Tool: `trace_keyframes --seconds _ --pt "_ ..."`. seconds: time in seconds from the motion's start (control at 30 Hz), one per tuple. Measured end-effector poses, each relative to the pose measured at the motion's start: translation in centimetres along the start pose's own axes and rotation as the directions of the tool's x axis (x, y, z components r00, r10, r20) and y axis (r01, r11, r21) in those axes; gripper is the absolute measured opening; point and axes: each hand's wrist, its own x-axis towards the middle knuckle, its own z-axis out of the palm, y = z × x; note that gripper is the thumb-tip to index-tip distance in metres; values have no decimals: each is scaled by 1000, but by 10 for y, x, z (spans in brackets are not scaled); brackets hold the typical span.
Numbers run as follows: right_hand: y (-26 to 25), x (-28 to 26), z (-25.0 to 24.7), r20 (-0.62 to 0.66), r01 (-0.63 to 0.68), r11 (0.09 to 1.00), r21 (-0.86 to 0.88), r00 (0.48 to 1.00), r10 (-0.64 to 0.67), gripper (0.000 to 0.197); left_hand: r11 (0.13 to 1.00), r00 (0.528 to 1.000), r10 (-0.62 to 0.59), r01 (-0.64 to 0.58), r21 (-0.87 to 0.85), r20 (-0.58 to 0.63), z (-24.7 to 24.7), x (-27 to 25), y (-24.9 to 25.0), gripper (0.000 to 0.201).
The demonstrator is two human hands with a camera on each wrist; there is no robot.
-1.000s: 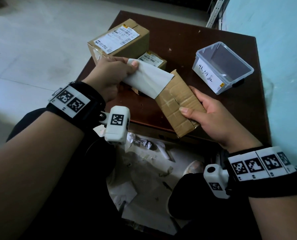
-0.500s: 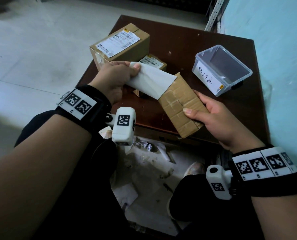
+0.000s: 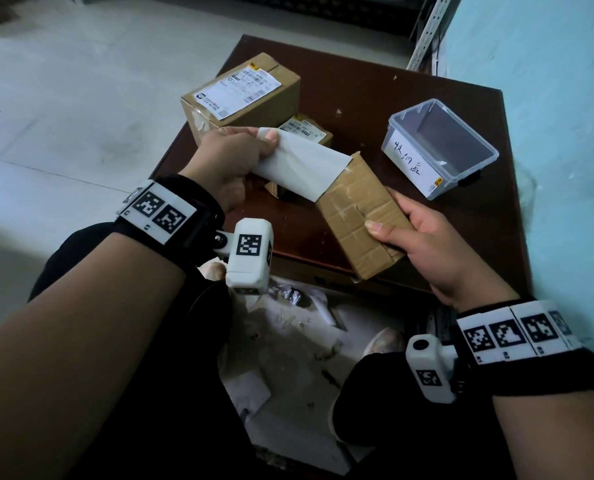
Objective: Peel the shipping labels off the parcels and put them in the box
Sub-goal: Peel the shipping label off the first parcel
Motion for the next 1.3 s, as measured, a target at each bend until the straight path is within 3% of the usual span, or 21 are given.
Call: trace_keyframes --seconds 0.57,0.77,0.87,0.93,1.07,1.13,1.3 --pt "-2 -1 0 -66 11 1000 23 998 -9 57 999 999 26 -27 -34 -41 3 0 1 28" --pt "-2 -3 1 -61 5 999 44 998 -2 46 997 996 42 -47 -64 -78 6 0 0 9" --pt "2 -1 -2 -98 -11 999 50 995 16 43 987 989 86 -102 -127 -123 6 -2 1 10" --pt "6 1 -9 -164 -21 998 54 986 29 44 952 971 126 -175 -252 -201 -3 2 8 22" --pt "6 0 -12 -238 -5 996 91 971 27 45 887 930 216 -314 -339 -296 -22 8 21 8" --pt "5 2 -5 -247 3 996 84 969 18 47 885 936 220 -311 -348 -276 -19 2 21 10" --pt "4 5 4 -276 0 996 89 961 25 47 938 974 216 -225 -262 -63 9 -26 8 28"
